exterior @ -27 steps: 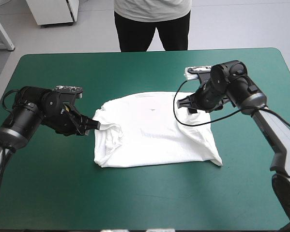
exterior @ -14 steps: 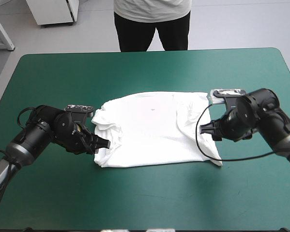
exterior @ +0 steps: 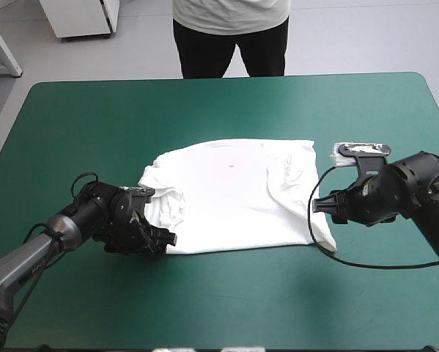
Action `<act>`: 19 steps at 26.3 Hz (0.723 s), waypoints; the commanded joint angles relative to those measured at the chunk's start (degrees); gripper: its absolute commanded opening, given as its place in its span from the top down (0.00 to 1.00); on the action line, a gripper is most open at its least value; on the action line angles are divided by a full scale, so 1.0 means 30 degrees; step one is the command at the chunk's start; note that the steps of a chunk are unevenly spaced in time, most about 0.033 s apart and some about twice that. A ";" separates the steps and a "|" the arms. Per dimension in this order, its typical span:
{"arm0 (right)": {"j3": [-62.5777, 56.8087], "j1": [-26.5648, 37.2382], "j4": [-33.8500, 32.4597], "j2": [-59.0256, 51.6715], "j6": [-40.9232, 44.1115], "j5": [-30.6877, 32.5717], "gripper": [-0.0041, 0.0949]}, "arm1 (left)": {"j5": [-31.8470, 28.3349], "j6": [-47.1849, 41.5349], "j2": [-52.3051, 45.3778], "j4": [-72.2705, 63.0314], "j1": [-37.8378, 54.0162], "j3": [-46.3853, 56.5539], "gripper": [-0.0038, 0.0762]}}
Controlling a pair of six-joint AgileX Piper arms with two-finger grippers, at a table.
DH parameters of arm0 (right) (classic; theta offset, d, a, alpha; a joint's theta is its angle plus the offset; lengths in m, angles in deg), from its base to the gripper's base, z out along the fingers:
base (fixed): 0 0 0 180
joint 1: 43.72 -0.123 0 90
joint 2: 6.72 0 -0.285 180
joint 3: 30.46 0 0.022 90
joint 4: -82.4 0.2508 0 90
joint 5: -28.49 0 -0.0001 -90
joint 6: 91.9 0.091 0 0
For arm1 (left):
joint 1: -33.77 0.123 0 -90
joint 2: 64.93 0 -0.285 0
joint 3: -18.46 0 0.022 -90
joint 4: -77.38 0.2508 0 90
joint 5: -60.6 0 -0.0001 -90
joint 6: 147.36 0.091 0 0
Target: Fold the cloth
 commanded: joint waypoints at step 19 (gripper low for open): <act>0.0344 -0.0009 -0.0105 0.0180 -0.0308 0.0006 0.40 | -0.2876 -0.0009 0.3250 -0.0747 -0.0119 0.0037 0.96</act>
